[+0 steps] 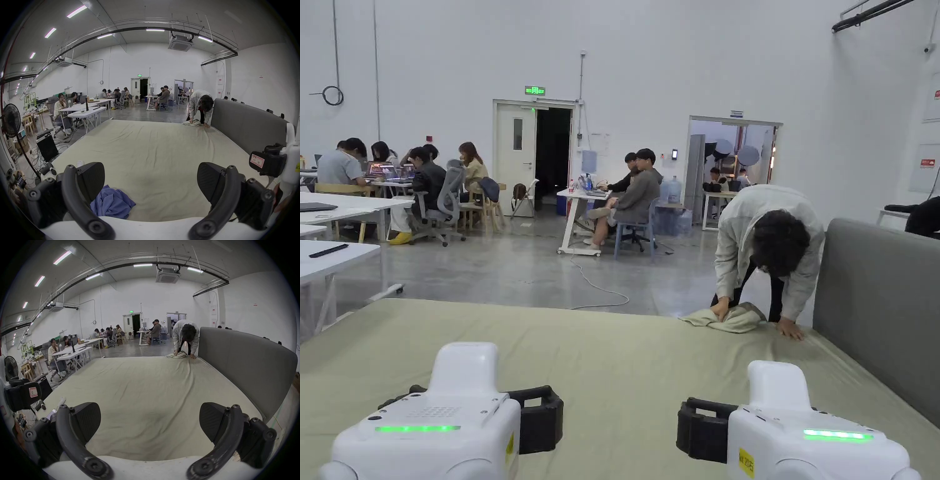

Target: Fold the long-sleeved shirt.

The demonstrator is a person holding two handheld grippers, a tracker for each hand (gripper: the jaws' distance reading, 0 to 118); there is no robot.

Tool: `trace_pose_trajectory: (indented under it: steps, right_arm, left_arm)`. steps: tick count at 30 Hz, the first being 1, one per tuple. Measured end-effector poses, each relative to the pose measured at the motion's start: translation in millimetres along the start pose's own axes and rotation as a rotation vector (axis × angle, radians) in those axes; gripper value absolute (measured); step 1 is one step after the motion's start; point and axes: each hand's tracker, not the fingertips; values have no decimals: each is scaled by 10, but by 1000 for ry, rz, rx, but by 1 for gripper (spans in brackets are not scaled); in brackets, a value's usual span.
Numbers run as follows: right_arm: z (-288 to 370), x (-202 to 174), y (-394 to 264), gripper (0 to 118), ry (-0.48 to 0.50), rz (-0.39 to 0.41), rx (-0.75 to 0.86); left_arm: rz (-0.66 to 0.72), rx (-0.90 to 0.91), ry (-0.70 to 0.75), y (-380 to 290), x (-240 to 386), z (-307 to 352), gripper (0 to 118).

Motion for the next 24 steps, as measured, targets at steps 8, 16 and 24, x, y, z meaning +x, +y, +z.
trace_pose_trajectory:
  steps: [8,16,24]
  right_arm:
    - [11,46,3,118,-3,-11,-4]
    - [21,47,6,118,-6,-11,-4]
    - [33,35,33,118,-9,-11,1]
  left_arm:
    - [12,-9,7,-9,-14,-10,115]
    - [3,-6,-2,-11,22,6,114]
    - [8,-7,3,15,-2,5,114]
